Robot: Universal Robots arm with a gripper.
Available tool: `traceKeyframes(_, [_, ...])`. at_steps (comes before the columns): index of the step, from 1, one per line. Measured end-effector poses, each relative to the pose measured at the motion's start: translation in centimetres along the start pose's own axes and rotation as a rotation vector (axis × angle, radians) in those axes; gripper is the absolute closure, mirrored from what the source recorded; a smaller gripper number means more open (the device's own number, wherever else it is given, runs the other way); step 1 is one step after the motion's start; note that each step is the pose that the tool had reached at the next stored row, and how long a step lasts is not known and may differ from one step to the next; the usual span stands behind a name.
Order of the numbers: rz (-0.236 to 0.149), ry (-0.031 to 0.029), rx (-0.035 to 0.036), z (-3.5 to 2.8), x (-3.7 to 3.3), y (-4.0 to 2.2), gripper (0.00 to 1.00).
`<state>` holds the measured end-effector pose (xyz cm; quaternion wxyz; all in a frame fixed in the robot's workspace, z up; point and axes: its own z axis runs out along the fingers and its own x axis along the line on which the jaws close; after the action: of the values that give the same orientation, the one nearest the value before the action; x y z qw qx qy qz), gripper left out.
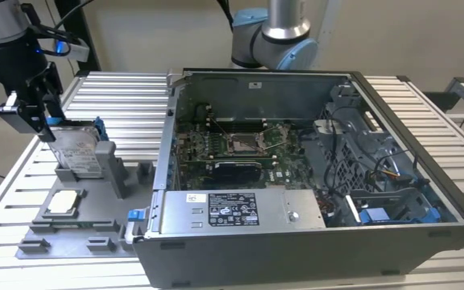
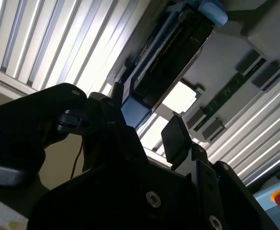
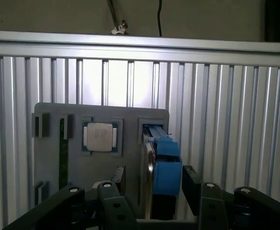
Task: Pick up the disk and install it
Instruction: 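Pick up the disk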
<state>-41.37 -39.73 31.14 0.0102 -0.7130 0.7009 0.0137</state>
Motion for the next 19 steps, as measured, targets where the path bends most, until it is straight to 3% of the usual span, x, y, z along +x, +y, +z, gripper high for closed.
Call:
traceKeyframes(13, [0.007,0.0,0.0003,2.34,0.08,-0.09,0.0])
traceKeyframes(19, [0.007,0.0,0.0002,2.46,0.08,-0.09,0.0])
